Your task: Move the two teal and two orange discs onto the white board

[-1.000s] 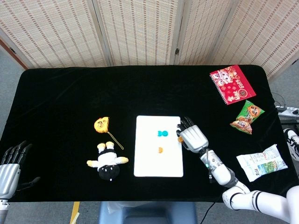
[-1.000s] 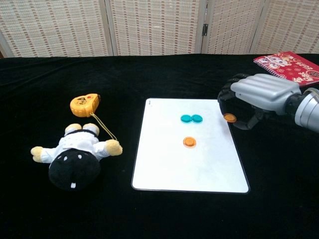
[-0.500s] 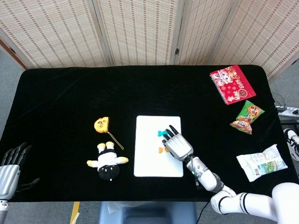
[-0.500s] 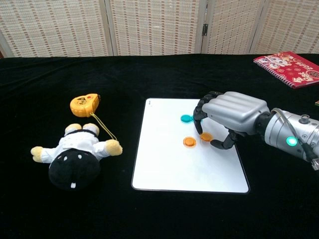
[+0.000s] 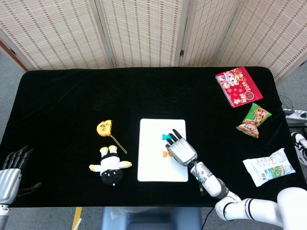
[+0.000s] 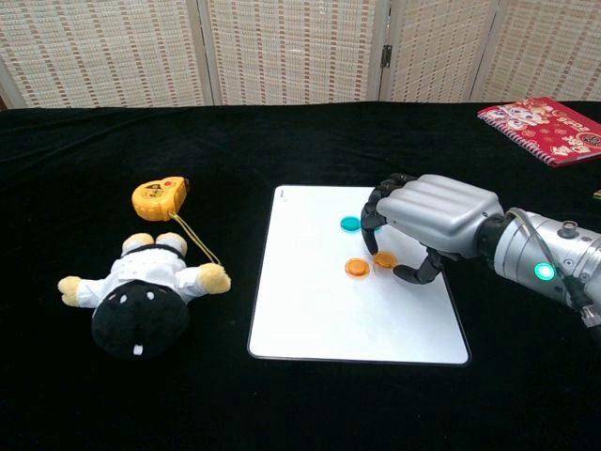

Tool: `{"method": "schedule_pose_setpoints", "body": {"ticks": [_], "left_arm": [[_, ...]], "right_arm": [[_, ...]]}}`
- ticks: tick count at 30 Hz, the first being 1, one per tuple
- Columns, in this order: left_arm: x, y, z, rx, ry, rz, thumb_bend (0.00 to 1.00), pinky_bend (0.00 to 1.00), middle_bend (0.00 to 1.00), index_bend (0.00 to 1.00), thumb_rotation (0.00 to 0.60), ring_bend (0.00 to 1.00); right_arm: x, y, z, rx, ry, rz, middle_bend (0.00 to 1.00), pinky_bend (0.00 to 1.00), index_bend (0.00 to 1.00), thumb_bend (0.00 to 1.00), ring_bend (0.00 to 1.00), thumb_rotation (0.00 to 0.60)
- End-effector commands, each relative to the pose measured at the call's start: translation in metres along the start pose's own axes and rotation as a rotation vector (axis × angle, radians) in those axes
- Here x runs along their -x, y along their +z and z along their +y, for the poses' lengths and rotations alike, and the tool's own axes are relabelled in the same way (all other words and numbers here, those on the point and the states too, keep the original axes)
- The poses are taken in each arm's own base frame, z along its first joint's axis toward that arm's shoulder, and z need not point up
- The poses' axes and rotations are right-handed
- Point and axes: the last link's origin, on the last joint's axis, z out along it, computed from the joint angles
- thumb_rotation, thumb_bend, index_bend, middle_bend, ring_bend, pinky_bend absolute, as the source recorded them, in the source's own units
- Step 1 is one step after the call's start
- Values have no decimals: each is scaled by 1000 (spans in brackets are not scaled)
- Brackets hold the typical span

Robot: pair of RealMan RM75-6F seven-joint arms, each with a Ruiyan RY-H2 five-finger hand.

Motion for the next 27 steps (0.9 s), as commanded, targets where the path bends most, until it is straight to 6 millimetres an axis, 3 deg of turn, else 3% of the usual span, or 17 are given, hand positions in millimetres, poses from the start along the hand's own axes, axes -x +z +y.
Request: {"method": "schedule_pose_setpoints", "body": {"ticks": [1,5,9,13,20,27], "left_arm": [[0,0,0,-1,0,0,130,0,0,0,600,0],[0,1,0,2,0,-1,130,0,0,0,600,0],[-1,2,0,6,1,4,129,0,0,0,600,0],[-3,4,0,6,0,13,129,0,0,0,600,0],[-4,10,6,20,3,26,129,0,0,0,600,0],[-4,16,15,36,-1,49,130,0,0,0,600,0]], "right_arm": [[0,-1,0,-1,0,3,204,0,306,301,77,600],[-7,-5,4,8,17,27,202,0,210,302,75,600],[-24,-13,15,44,75,99,201,0,202,301,77,600],[-39,-31,38,109,100,163,190,0,202,301,78,600],[-55,-86,84,250,98,247,148,0,189,300,58,600],[-51,-156,121,398,112,261,21,0,7,301,6,600]]}}
